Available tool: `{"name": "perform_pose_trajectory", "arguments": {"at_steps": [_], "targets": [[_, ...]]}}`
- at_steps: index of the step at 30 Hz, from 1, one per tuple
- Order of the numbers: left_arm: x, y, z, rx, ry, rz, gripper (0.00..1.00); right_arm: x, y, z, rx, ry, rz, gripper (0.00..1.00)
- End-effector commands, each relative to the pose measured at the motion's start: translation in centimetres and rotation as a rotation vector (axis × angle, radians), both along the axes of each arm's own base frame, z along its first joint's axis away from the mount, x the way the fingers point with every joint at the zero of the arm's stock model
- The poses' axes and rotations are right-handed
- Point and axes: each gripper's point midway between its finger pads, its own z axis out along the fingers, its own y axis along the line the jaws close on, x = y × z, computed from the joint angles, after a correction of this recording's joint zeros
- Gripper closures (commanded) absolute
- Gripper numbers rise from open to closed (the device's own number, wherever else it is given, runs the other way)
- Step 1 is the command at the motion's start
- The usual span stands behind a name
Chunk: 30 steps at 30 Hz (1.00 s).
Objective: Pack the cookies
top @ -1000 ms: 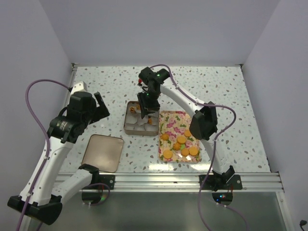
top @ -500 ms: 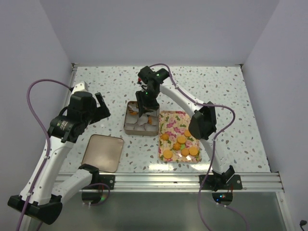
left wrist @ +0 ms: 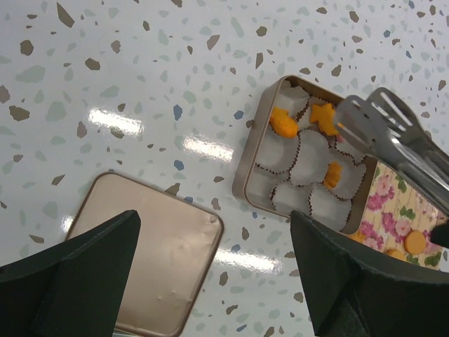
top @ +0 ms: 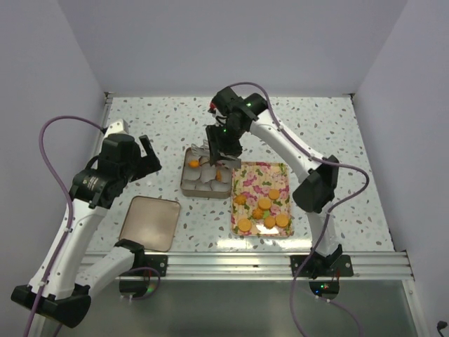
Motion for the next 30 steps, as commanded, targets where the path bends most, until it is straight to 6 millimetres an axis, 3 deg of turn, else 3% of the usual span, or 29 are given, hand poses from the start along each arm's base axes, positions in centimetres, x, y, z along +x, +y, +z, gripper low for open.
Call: {"name": "perform_pose_trajectory", "arguments": {"at_steps": [1, 2, 4, 5, 7, 8, 14, 18, 30], "targets": [[0.3, 0.0, 1.3, -0.006, -0.038, -0.003, 0.06, -3.4, -4.0, 5.3, 0.002, -0.063, 0.001, 0.51], [0.3, 0.0, 1.3, -0.007, -0.038, -0.007, 0.05, -4.3, -5.1, 4.1, -0.041, -0.038, 0.004, 0.50], [0.4, -0.3, 1.0, -0.014, -0.037, -0.015, 0.06, -5.8, -6.8, 5.0, -0.039, -0.064, -0.002, 0.50], [0.4, -0.4, 0.8, -0.017, -0.034, -0.020, 0.05, -6.8, -8.2, 3.5, -0.087, -0.033, -0.008, 0.50], [0.6, -0.8, 0.3, -0.027, -0.026, -0.036, 0.06, -8.3, -9.7, 3.8, -0.086, -0.051, -0.016, 0.49], [0.6, -0.9, 0.1, -0.031, -0.026, -0.041, 0.06, -9.3, -10.8, 2.3, -0.125, -0.010, -0.024, 0.49], [1.0, -1.9, -1.4, -0.058, -0.003, -0.073, 0.06, -13.2, -14.8, -1.3, -0.217, 0.049, -0.042, 0.49], [1.3, -2.2, -1.8, -0.070, 0.001, -0.078, 0.06, -14.1, -15.5, -3.1, -0.246, 0.084, -0.021, 0.50], [1.0, -2.0, -1.9, -0.065, 0.007, -0.073, 0.06, -12.1, -14.5, -4.3, -0.302, 0.101, 0.040, 0.50]]}}
